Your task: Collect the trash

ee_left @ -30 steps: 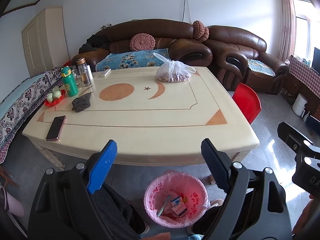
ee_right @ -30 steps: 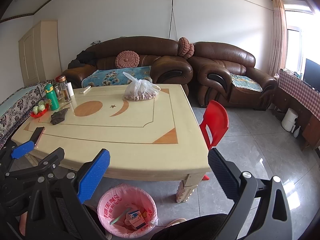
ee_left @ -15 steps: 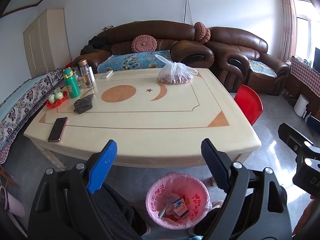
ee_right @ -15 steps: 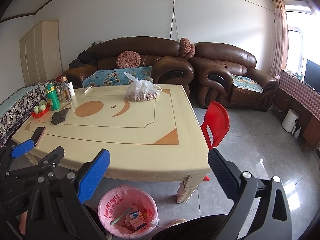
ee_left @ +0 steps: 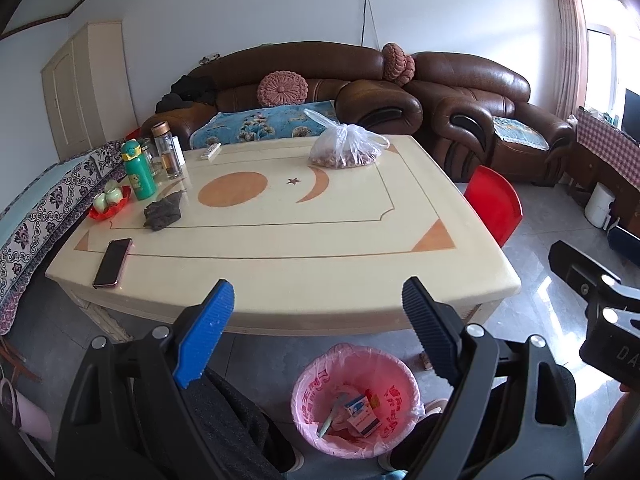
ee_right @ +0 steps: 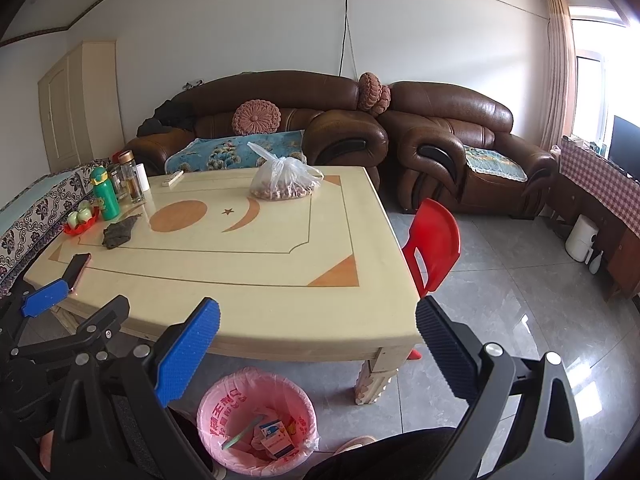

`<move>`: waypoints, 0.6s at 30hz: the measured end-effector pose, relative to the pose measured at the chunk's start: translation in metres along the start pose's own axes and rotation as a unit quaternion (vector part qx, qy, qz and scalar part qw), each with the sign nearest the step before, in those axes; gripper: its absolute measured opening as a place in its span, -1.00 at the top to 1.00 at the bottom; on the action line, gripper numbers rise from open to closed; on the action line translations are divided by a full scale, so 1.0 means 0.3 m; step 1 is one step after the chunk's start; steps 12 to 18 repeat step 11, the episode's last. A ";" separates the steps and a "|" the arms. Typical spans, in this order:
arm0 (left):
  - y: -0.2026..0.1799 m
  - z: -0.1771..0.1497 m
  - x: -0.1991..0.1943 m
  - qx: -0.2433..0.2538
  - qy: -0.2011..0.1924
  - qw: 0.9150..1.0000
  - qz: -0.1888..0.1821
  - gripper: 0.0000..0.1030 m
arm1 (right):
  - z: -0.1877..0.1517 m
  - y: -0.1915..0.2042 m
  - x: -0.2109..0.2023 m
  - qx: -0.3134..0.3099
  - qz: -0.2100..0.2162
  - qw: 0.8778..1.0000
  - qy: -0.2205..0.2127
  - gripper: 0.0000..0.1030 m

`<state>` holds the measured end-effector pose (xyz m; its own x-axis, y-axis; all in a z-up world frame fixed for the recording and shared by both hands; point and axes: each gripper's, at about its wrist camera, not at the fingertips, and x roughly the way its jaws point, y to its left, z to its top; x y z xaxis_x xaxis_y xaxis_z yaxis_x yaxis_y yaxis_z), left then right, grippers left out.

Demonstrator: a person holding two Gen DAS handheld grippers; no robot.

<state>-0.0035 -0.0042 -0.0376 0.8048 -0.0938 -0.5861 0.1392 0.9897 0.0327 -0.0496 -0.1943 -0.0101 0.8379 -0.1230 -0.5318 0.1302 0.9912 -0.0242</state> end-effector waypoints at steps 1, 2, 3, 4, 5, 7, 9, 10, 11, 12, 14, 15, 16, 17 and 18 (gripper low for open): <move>-0.002 -0.001 -0.001 0.001 0.000 1.000 0.000 -0.63 | 0.000 0.000 0.003 0.000 0.000 1.000 0.001 -0.86; -0.002 0.000 0.000 0.001 0.001 1.000 0.001 -0.63 | 0.000 0.001 0.003 0.000 0.001 1.000 0.001 -0.86; -0.004 -0.001 0.000 0.002 0.001 1.000 0.002 -0.63 | 0.000 0.001 0.004 0.000 0.002 1.000 0.001 -0.86; -0.003 -0.001 0.001 0.001 0.002 1.000 0.002 -0.63 | -0.001 0.002 0.004 0.001 0.002 1.000 0.001 -0.86; -0.002 -0.001 0.002 0.001 0.004 1.000 0.002 -0.63 | 0.000 0.002 0.008 0.001 0.002 1.000 0.001 -0.86; 0.003 -0.001 0.006 -0.003 0.006 1.000 0.001 -0.63 | 0.000 0.002 0.008 0.001 0.003 1.000 0.002 -0.86; 0.003 0.000 0.010 -0.002 0.008 1.000 -0.001 -0.64 | 0.000 0.002 0.009 0.001 0.003 1.000 0.002 -0.86; 0.004 0.000 0.011 -0.001 0.009 1.000 0.000 -0.64 | -0.001 0.003 0.009 0.001 0.003 1.000 0.002 -0.86; 0.005 -0.001 0.011 -0.001 0.008 1.000 0.001 -0.64 | 0.000 0.002 0.008 0.001 0.003 1.000 0.001 -0.86; 0.005 -0.001 0.011 -0.001 0.008 1.000 0.001 -0.64 | 0.000 0.002 0.008 0.001 0.003 1.000 0.001 -0.86; 0.005 -0.001 0.011 -0.001 0.008 1.000 0.001 -0.64 | 0.000 0.002 0.008 0.001 0.003 1.000 0.001 -0.86; 0.005 -0.001 0.011 -0.001 0.008 1.000 0.001 -0.64 | 0.000 0.002 0.008 0.001 0.003 1.000 0.001 -0.86; 0.005 -0.001 0.011 -0.001 0.008 1.000 0.001 -0.64 | 0.000 0.002 0.008 0.001 0.003 1.000 0.001 -0.86; 0.005 -0.001 0.011 -0.001 0.008 1.000 0.001 -0.64 | 0.000 0.002 0.008 0.001 0.003 1.000 0.001 -0.86; 0.005 -0.001 0.011 -0.001 0.008 1.000 0.001 -0.64 | 0.000 0.002 0.008 0.001 0.003 1.000 0.001 -0.86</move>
